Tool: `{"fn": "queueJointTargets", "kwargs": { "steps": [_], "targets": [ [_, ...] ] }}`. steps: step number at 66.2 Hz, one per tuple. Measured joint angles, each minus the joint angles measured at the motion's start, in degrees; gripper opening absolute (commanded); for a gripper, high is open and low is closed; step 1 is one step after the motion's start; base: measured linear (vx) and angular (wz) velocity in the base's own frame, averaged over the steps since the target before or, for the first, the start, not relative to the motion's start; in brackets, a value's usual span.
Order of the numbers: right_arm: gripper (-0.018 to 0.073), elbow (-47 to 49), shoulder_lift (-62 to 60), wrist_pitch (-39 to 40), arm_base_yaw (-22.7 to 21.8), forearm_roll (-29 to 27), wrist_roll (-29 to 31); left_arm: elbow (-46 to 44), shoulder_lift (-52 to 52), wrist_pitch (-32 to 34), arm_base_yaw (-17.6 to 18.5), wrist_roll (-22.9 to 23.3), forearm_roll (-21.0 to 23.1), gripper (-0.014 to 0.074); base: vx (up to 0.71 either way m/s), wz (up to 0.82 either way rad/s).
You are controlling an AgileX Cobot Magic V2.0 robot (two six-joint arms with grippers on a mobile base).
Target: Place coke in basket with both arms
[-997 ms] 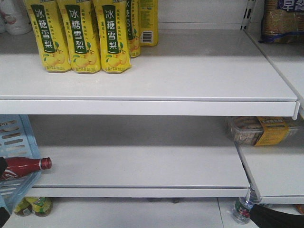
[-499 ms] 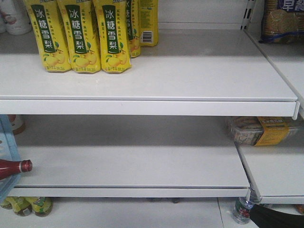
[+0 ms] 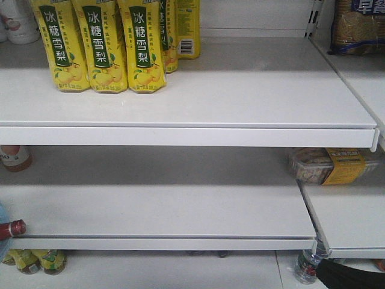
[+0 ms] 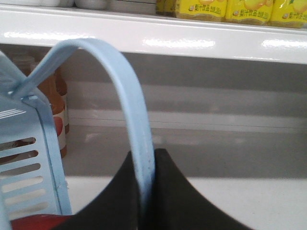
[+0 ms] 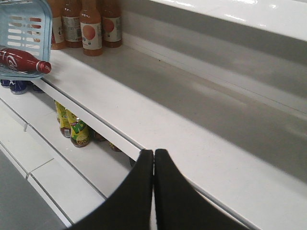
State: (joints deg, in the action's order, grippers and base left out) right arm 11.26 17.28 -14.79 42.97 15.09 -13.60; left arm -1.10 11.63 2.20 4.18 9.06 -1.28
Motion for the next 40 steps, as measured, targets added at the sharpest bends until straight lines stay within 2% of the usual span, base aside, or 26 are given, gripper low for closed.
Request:
{"fn": "queueJointTargets", "kwargs": {
  "steps": [25, 40],
  "targets": [
    [-0.0009, 0.00, 0.00, 0.00, 0.00, 0.00, 0.00, 3.31, -3.81, 0.13, 0.00, 0.26, -3.65, -0.0006, 0.00, 0.00],
    [-0.0009, 0.00, 0.00, 0.00, 0.00, 0.00, 0.00, 3.36, -8.12, -2.99, 0.00, 0.44, -4.06, -0.0006, 0.00, 0.00]
  ]
}}
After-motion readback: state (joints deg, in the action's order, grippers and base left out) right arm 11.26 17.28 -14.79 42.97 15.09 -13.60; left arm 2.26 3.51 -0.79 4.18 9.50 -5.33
